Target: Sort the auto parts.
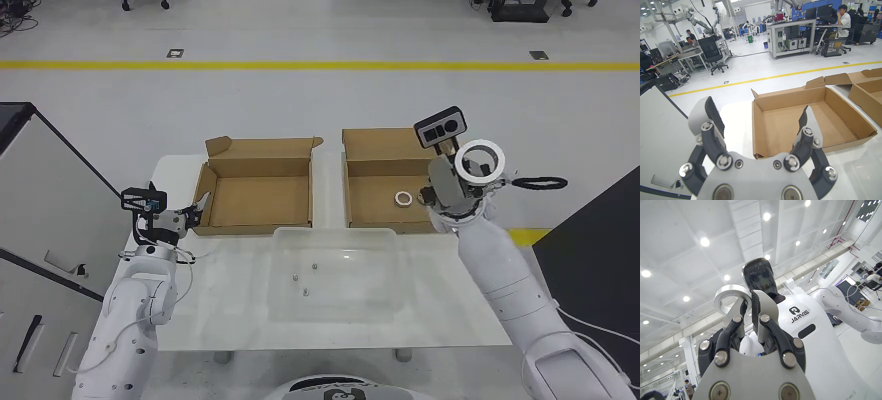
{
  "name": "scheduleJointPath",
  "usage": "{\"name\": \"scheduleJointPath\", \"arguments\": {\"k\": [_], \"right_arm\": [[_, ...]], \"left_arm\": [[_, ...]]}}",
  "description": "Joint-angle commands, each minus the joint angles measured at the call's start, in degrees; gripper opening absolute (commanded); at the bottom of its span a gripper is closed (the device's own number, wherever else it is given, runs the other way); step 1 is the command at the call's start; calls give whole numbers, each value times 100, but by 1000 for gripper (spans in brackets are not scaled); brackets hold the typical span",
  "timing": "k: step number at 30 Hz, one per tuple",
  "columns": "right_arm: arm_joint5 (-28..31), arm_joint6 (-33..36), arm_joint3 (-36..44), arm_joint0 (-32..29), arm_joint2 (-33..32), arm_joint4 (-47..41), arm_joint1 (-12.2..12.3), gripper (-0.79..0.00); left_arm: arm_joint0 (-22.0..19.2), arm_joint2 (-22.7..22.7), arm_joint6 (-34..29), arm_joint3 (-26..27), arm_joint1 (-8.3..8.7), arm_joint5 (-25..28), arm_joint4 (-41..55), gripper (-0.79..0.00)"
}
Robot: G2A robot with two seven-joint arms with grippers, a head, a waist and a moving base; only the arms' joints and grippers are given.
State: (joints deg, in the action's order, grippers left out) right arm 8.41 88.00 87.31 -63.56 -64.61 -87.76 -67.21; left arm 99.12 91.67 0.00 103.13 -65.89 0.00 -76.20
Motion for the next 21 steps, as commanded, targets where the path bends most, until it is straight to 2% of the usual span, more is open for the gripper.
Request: {"name": "scheduleJointPath", "arguments": {"k": [1,13,21], "right_arm": [[98,-3,-38,1,-76,216,-1,-785],[746,-319,73,-117,-465,1777,31,-785],[444,-245,126,-233,-573,1434,2,-785]], "left_arm": [[0,0,0,0,0,0,0,0],[0,0,0,0,0,0,0,0],[0,0,0,0,0,0,0,0]]}}
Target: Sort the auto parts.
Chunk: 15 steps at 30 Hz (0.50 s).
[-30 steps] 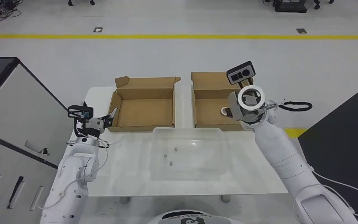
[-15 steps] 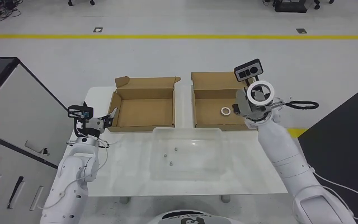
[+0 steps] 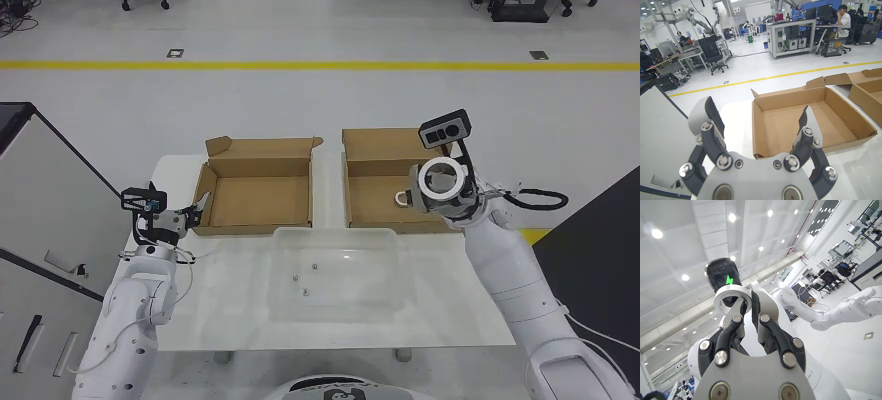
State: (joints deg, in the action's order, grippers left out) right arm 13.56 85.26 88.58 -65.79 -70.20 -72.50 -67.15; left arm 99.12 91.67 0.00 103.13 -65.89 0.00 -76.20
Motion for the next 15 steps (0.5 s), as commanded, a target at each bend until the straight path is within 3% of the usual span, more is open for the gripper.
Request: {"name": "scheduleJointPath", "arguments": {"k": [1,15], "right_arm": [[-142,64,-3,-17,-24,-164,-8,-785],[-385,144,-5,-33,-63,-404,-32,-785]], "left_arm": [[0,0,0,0,0,0,0,0],[0,0,0,0,0,0,0,0]]}}
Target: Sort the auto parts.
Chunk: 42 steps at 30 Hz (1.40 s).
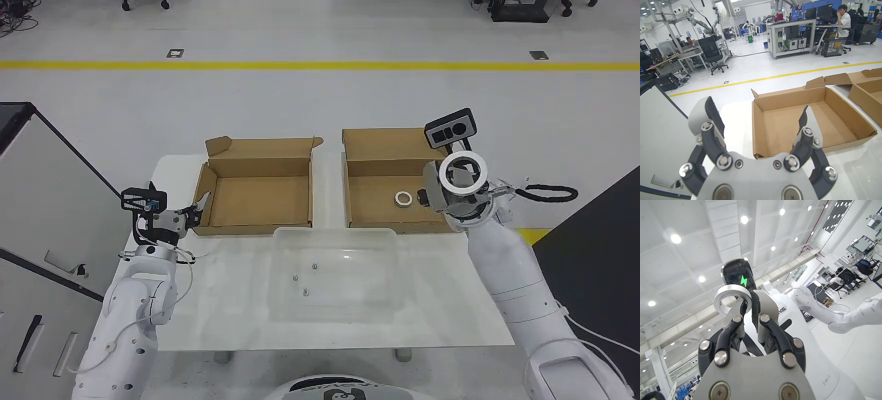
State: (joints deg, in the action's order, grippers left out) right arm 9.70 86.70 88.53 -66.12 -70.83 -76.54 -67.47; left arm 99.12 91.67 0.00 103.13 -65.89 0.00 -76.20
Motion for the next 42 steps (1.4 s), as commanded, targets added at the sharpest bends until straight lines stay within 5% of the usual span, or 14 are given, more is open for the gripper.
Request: {"name": "scheduleJointPath", "arguments": {"k": [1,13,29,42], "right_arm": [[0,0,0,0,0,0,0,-785],[60,-207,-11,-12,-112,213,18,-785],[297,-2042,228,-195,-1895,5644,522,-785],[167,-3269,86,697,-683,9551,534,-785]], "left_arm": [[0,0,0,0,0,0,0,0],[0,0,0,0,0,0,0,0],[0,0,0,0,0,0,0,0],[0,0,0,0,0,0,0,0]]}}
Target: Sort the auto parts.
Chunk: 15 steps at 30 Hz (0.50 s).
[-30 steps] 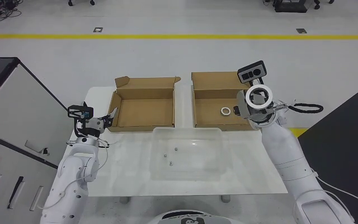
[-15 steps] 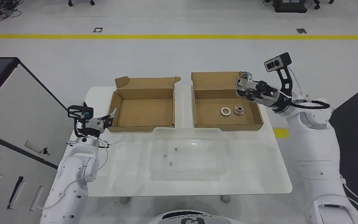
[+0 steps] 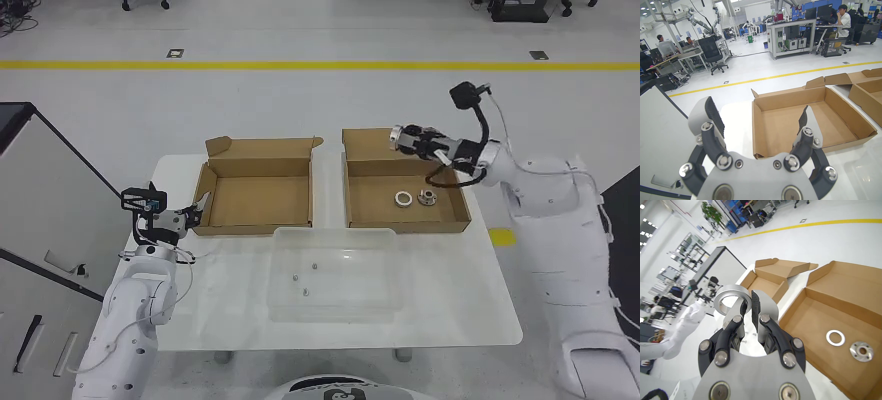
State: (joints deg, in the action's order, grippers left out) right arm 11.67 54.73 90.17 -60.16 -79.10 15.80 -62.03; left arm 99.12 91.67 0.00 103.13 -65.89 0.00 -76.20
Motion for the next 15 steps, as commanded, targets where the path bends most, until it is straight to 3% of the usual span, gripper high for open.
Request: {"name": "scheduleJointPath", "arguments": {"k": [1,8,15], "right_arm": [[-65,-113,-166,202,280,530,-22,-785],[-223,-194,-893,841,1211,1860,-129,-785],[-251,12,-1726,1286,1855,2098,-271,-785]], "left_arm": [[0,0,0,0,0,0,0,0],[0,0,0,0,0,0,0,0],[0,0,0,0,0,0,0,0]]}}
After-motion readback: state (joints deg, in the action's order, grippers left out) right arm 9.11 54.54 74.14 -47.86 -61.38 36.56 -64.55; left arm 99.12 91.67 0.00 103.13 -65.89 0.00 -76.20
